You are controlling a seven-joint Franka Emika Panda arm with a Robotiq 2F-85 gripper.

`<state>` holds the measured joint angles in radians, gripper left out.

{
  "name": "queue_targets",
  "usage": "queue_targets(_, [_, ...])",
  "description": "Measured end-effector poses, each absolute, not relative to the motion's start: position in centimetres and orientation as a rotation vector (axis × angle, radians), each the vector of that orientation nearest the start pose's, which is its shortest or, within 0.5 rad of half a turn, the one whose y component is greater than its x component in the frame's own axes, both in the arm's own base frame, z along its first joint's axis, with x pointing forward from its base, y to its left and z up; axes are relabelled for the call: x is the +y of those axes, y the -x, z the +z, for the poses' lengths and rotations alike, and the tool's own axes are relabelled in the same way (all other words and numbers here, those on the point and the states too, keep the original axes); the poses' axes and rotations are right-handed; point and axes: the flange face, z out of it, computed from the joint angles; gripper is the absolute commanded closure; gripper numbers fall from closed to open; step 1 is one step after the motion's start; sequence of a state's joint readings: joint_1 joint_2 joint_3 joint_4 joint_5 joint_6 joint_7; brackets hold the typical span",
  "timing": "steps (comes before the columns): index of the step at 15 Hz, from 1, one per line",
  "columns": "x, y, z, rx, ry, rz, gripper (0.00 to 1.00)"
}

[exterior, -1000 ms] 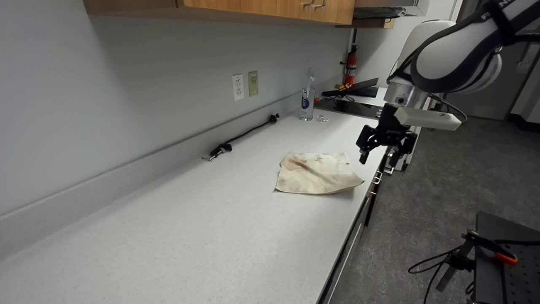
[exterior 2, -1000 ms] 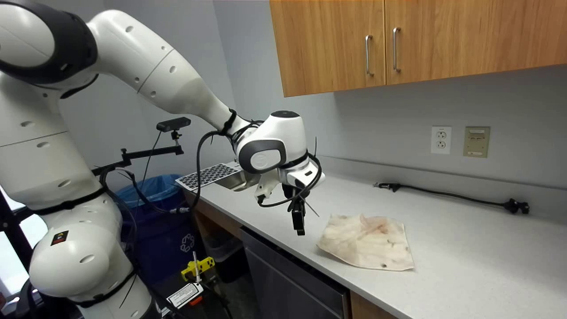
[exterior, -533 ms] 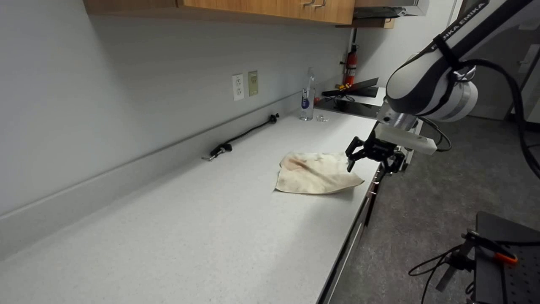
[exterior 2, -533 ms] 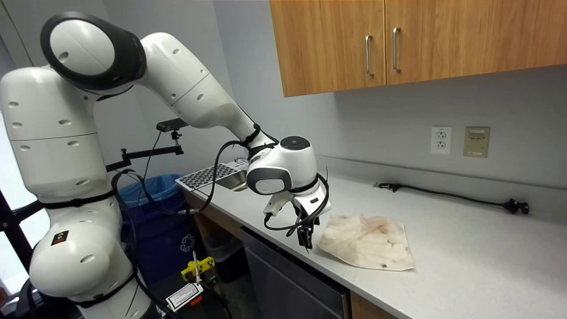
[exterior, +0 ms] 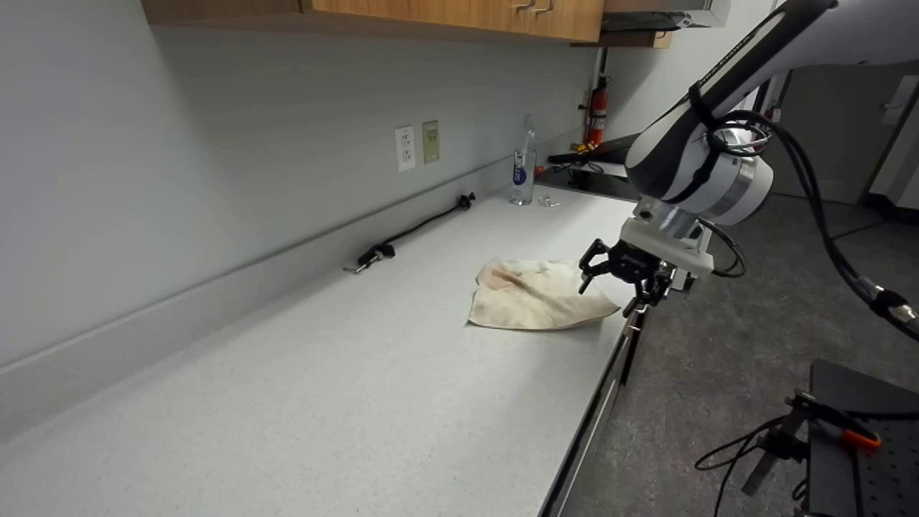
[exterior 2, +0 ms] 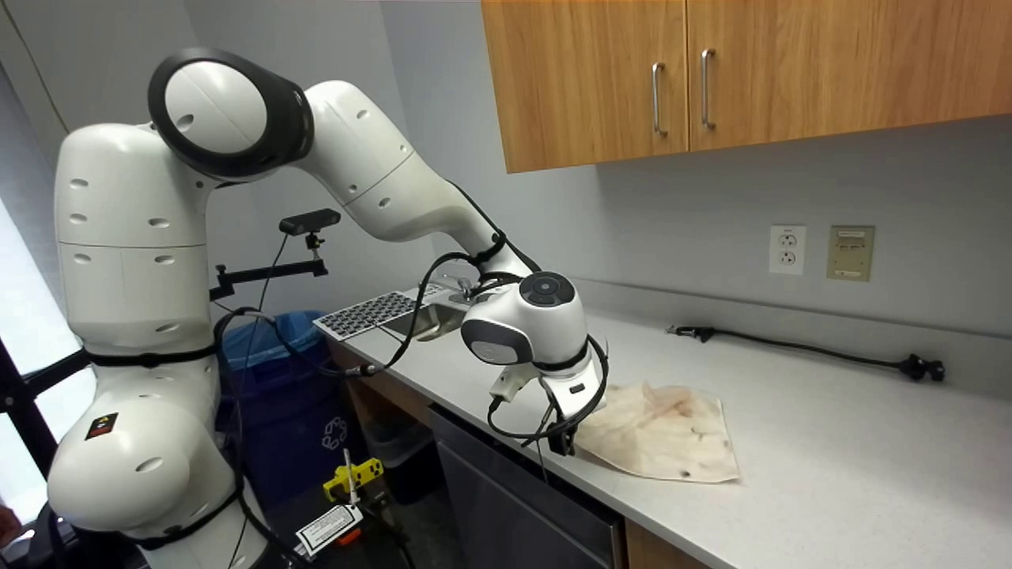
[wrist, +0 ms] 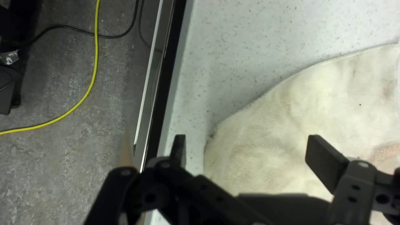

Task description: Fold the towel

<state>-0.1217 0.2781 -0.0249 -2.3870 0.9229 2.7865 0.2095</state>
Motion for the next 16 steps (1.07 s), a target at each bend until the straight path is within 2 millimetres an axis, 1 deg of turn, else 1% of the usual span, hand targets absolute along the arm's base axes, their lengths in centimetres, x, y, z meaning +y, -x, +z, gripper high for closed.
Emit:
queue_targets(1, [-11.3,-49.1,20.5,1.590,2.273,-0.145,0.32])
queue_targets(3, [-11.9,-49.4,20.1,1.608,2.251,-0.150,0.47])
queue_targets(4, [-12.2,-49.5,20.0,1.617,2.241,-0.151,0.57])
queue_targets(6, [-12.5,-49.6,19.7,1.630,2.229,-0.150,0.70])
queue_targets(9, [-12.6,-49.7,19.6,1.633,2.228,-0.150,0.94])
queue_targets(10, [-12.6,-49.7,19.6,1.632,2.228,-0.151,0.99])
queue_targets(11, [-12.6,-49.7,19.6,1.630,2.231,-0.151,1.00])
queue_targets(16, [-12.3,-49.6,19.7,1.593,2.277,-0.149,1.00])
